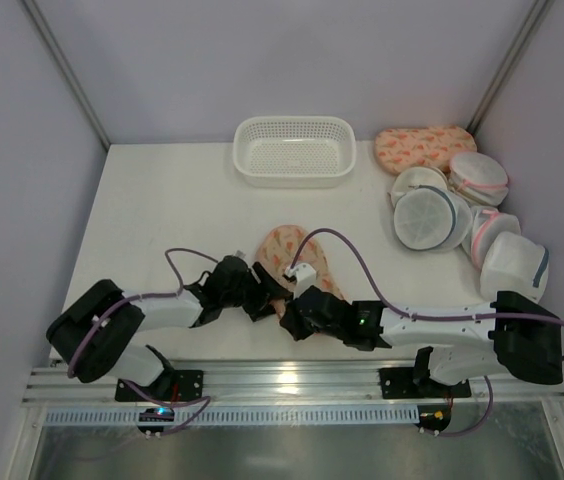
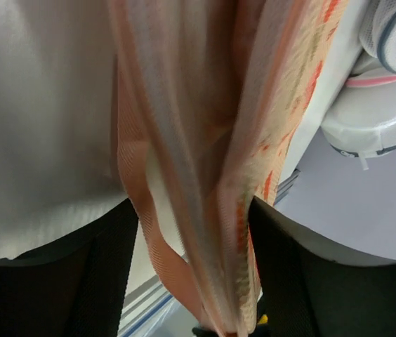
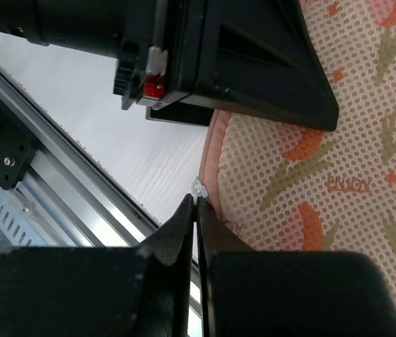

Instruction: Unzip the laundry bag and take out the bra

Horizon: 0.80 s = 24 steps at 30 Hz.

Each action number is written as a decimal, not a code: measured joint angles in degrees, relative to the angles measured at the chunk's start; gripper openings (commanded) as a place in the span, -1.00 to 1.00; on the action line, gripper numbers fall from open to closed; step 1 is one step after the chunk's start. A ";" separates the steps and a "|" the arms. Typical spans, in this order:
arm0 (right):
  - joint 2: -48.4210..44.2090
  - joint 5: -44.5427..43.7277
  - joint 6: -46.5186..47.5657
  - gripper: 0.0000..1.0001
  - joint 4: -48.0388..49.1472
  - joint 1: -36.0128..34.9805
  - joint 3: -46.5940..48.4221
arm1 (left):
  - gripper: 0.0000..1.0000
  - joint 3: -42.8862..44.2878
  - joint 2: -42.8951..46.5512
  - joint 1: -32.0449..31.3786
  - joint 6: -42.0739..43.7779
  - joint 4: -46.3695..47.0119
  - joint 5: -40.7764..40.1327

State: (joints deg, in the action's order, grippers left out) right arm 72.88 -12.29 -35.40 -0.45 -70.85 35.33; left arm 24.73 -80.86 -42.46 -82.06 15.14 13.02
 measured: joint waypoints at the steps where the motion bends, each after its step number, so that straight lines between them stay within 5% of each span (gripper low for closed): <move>1: 0.00 0.04 0.02 -0.92 0.00 0.00 0.00 | 0.09 0.00 -0.92 -0.09 -0.63 1.29 -0.02; 2: 0.00 0.09 0.09 -0.93 -0.02 0.00 0.00 | -0.28 0.00 -1.95 -0.17 -1.03 2.99 0.00; 5: -0.24 0.09 0.20 -0.92 -0.02 0.00 -0.24 | -0.94 0.00 -4.07 -0.22 -2.27 7.23 0.02; 6: -0.42 0.07 0.22 -0.92 -0.15 0.00 -0.42 | -1.00 0.02 -4.46 -0.28 -2.71 8.28 0.04; 24: -9.14 -1.88 -3.87 -0.93 -7.78 0.07 -6.21 | -1.00 2.29 -11.65 6.78 -0.66 13.44 4.61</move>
State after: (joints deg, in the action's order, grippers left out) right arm 63.75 -14.17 -39.27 -8.23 -70.78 29.12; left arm 27.03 -92.51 -35.68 -82.72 28.58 17.63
